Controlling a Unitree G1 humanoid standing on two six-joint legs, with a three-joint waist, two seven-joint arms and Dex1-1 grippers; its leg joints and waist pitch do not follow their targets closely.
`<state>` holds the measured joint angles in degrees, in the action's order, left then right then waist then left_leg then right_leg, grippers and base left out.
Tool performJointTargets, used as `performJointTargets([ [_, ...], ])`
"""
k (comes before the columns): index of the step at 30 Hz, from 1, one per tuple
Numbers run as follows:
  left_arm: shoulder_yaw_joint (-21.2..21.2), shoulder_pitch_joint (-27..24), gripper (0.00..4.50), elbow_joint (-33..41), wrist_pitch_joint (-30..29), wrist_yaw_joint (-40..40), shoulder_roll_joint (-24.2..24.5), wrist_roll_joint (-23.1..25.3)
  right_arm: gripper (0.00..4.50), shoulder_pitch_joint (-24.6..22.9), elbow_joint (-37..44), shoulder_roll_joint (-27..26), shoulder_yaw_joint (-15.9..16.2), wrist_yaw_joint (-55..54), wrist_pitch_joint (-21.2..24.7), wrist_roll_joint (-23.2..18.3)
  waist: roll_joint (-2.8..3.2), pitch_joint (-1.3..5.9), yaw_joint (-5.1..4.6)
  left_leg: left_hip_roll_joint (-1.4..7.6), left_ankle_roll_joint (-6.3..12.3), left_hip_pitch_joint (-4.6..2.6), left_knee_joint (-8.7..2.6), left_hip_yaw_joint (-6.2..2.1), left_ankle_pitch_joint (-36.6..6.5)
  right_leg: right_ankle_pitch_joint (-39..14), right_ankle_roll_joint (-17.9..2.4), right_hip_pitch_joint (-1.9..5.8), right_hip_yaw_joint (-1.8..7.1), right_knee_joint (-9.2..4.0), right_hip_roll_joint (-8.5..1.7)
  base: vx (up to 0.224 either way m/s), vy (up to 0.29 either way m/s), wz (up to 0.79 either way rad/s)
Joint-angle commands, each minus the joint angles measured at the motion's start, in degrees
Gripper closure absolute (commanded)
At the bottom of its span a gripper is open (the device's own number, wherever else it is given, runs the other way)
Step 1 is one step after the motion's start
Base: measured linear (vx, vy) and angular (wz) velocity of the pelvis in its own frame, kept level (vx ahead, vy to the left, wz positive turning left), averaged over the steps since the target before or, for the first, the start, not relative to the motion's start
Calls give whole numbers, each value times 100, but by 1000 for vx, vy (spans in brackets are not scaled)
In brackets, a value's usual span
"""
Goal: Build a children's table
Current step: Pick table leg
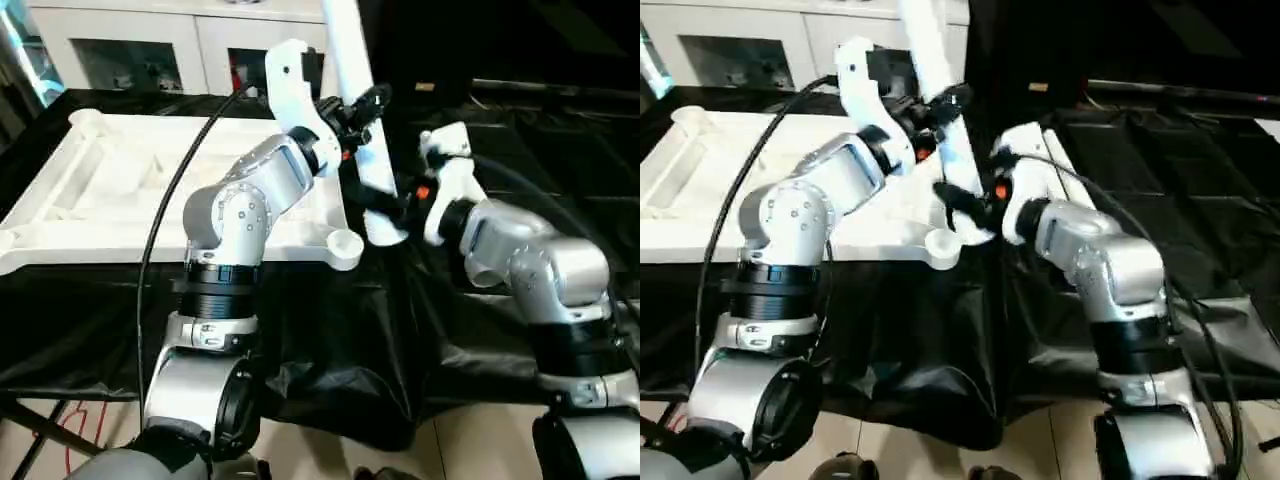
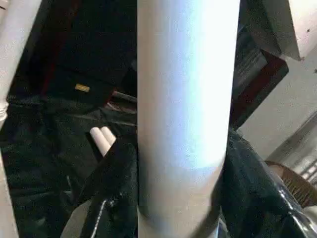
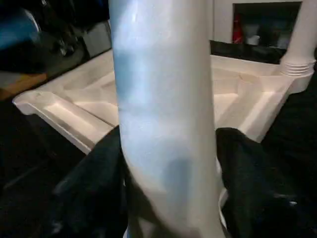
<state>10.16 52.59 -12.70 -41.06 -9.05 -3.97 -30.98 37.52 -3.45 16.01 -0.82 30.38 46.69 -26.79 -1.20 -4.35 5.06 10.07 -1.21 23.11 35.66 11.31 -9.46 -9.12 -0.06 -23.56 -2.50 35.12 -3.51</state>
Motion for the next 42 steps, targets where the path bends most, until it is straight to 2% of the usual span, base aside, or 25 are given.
performJointTargets([
  [1,-51,35,262,-2,57,27,55,82,135,50,117,88,-124,32,244,-156,-85,513,-18,262,32,-186,-379,-137,-813,-1399,-941,279,213,-423,-407,0,0,0],
  [3,-89,38,264,-14,96,-1,138,130,107,102,72,45,-254,-206,235,-92,-85,518,-16,260,10,-179,-381,-140,-759,-1361,-928,283,213,-412,-413,0,0,0],
  [7,-128,49,265,-48,137,-85,234,213,88,153,-81,68,-373,-221,368,-129,-82,516,-19,257,-30,-189,-379,-133,-812,-1444,-925,277,216,-422,-414,0,0,0],
  [8,-128,49,265,-48,137,-85,234,213,63,153,-81,68,-373,-221,368,-129,-82,516,-17,257,-31,-189,-380,-135,-812,-1447,-923,278,217,-421,-417,0,0,0],
  [10,-310,100,265,-172,258,-335,452,404,55,167,56,206,-435,-71,652,-328,-84,513,-16,256,-29,-184,-388,-139,-805,-1461,-875,282,216,-429,-414,0,0,0],
  [12,-332,121,265,-210,280,-390,495,431,43,181,87,266,-431,-23,717,-363,-81,513,-17,250,-38,-184,-388,-137,-798,-1453,-835,283,218,-424,-405,0,0,0],
  [13,-350,194,265,-314,307,-495,580,462,43,205,111,585,-268,225,763,-270,-80,517,-10,253,-57,-188,-389,-143,-800,-1451,-824,290,214,-423,-407,0,0,0],
  [14,-350,194,265,-314,307,-495,580,462,43,205,111,585,-268,225,763,-270,-99,520,-8,254,-62,-190,-388,-140,-772,-1424,-816,300,214,-420,-404,0,0,0],
  [17,-394,302,265,-422,279,-716,701,450,43,288,19,869,-431,514,810,-411,-93,523,8,251,-56,-182,-377,-136,-725,-1337,-857,301,221,-397,-417,0,0,0],
  [19,-398,373,265,-444,203,-894,747,348,43,355,-56,1060,-612,743,929,-614,-98,519,11,255,-2,-180,-366,-129,-721,-1329,-959,302,223,-400,-436,0,0,0],
  [22,-378,429,265,-444,104,-1009,744,225,43,399,-96,1218,-739,962,1000,-766,-106,515,19,248,71,-173,-353,-118,-691,-1283,-1071,309,218,-396,-430,0,0,0],
  [24,-371,454,265,-456,77,-1078,734,177,43,381,-82,1290,-719,1169,869,-793,-96,515,18,257,80,-173,-350,-125,-723,-1299,-1104,311,210,-398,-431,0,0,0],
  [26,-342,489,265,-486,51,-1163,715,103,43,354,-70,1382,-650,1426,659,-788,-93,518,17,256,84,-175,-348,-126,-739,-1346,-1112,309,206,-401,-431,0,0,0],
  [29,-349,506,265,-448,-23,-1383,705,-30,43,259,-77,1543,-457,1831,723,-844,-112,515,19,257,98,-178,-346,-126,-776,-1434,-1121,315,201,-413,-432,0,0,0],
  [32,-531,435,265,-264,-106,-1898,794,-125,43,191,-91,1625,-255,2080,772,-842,-125,515,22,260,162,-169,-342,-127,-699,-1457,-1134,312,201,-410,-444,0,0,0],
  [34,-723,313,265,52,-201,-2503,909,-345,43,168,-109,1719,-49,2335,731,-805,-165,516,25,268,184,-169,-340,-124,-673,-1482,-1155,309,201,-405,-452,0,0,0],
  [35,-783,282,265,159,-252,-2677,952,-423,43,156,-102,1760,28,2452,697,-781,-144,515,33,282,173,-171,-342,-125,-653,-1459,-1201,307,206,-389,-461,0,0,0],
  [37,-886,239,265,336,-383,-2976,1029,-579,43,133,-87,1861,199,2714,626,-720,-149,508,27,283,181,-166,-340,-119,-667,-1436,-1227,300,207,-385,-452,0,0,0],
  [40,-981,243,265,402,-452,-3195,1100,-637,43,106,-25,1955,355,2966,540,-677,-166,490,17,280,164,-167,-341,-116,-770,-1609,-1171,298,209,-405,-449,0,0,0],
  [42,-1006,264,265,383,-462,-3291,1126,-641,43,103,1,1982,418,3064,492,-655,-162,483,14,284,108,-178,-348,-128,-856,-1866,-1063,285,207,-430,-454,0,0,0],
])
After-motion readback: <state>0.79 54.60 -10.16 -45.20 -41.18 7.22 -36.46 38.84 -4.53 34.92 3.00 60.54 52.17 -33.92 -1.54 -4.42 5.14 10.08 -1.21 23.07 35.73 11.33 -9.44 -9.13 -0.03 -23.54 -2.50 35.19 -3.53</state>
